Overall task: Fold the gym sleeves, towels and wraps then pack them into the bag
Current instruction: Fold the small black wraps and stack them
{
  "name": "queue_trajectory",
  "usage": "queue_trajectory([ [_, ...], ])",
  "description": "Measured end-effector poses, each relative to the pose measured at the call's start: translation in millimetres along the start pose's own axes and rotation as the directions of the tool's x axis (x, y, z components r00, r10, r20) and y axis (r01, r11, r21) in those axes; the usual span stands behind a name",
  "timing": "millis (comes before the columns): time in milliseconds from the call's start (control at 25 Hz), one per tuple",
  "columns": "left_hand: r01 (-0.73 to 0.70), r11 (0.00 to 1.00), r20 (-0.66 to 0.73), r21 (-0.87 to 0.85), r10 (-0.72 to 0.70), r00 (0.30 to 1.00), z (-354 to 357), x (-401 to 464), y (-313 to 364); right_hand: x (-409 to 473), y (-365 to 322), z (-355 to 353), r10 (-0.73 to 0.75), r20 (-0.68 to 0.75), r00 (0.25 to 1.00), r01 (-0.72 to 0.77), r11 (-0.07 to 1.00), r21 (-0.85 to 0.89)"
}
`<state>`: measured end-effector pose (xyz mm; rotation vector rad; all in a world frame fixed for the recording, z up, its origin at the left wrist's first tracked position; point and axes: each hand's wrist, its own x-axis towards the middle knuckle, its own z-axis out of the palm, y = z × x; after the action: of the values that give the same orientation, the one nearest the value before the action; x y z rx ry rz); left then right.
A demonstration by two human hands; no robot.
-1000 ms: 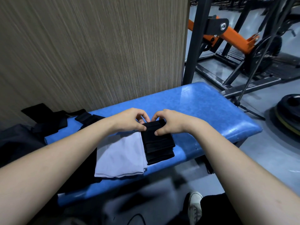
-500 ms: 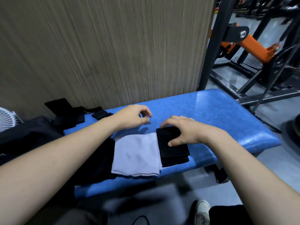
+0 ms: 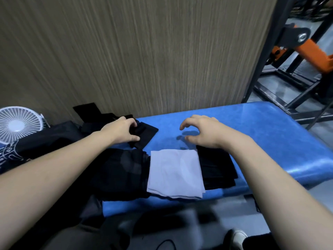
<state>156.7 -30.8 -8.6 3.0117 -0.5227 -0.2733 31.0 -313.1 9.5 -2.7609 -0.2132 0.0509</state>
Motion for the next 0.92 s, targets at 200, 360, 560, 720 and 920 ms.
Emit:
queue_trajectory([
  [200,0.036,0.997,0.064,-0.072,-0.032,0.997,9,5,-5,34,-23,17,-0.033,0.056,0.998,0.035,0.999,-0.028],
  [360,0.062,0.937,-0.009,-0.345,-0.069,0.998,13,8,2,44,-28,24,-0.024,0.074,0.997,0.028,0.998,-0.050],
  [560,0.108,0.679,0.047,-0.726,-0.107,0.993,7,4,12,45,-27,23,0.021,0.074,0.997,-0.017,0.998,-0.059],
  [720,0.011,0.517,0.027,-0.856,0.022,0.999,-3,-4,29,42,-30,21,0.041,0.046,0.998,-0.039,0.999,-0.031],
  [920,-0.044,0.342,-0.007,-0.938,0.108,0.994,-15,-12,64,37,-26,13,0.115,-0.040,0.993,-0.105,0.977,0.185],
])
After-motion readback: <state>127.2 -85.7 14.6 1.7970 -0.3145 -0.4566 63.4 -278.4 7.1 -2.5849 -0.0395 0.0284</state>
